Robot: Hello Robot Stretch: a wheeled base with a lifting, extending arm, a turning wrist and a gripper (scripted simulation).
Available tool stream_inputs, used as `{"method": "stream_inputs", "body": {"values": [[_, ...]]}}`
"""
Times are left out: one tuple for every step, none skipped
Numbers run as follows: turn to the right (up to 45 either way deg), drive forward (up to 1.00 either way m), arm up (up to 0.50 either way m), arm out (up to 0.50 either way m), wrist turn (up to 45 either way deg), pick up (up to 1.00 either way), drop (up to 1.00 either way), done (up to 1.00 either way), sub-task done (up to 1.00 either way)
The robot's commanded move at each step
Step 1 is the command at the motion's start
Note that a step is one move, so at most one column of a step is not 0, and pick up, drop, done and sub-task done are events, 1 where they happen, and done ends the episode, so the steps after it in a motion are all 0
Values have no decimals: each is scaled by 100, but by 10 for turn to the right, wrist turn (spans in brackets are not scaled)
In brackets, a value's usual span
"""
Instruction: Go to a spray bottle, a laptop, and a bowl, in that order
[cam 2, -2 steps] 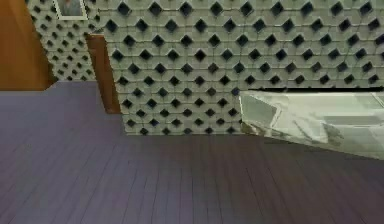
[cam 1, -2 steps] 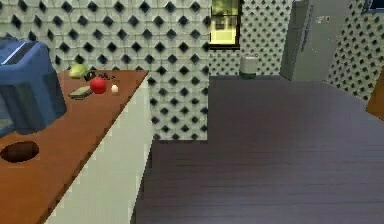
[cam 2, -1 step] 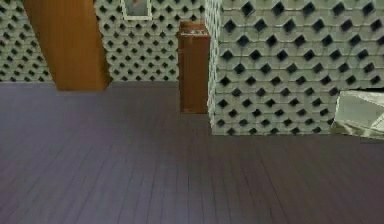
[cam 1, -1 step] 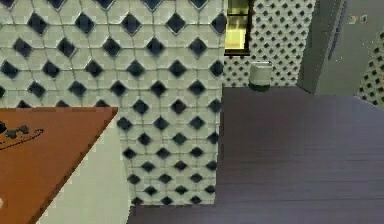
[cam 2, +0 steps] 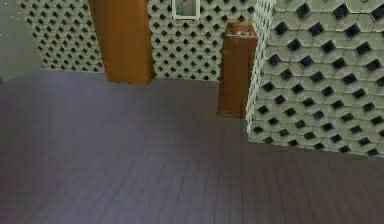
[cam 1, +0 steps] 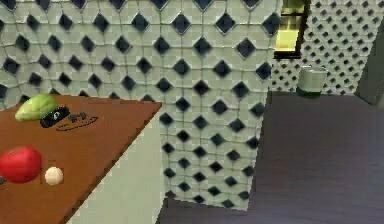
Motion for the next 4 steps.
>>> {"method": "stream_inputs", "body": {"values": [[0, 25, 0, 0, 0, 0, 0, 0, 0], [-450, 0, 0, 0, 0, 0, 0, 0, 0], [-180, 0, 0, 0, 0, 0, 0, 0, 0], [0, 0, 0, 0, 0, 0, 0, 0, 100]]}}
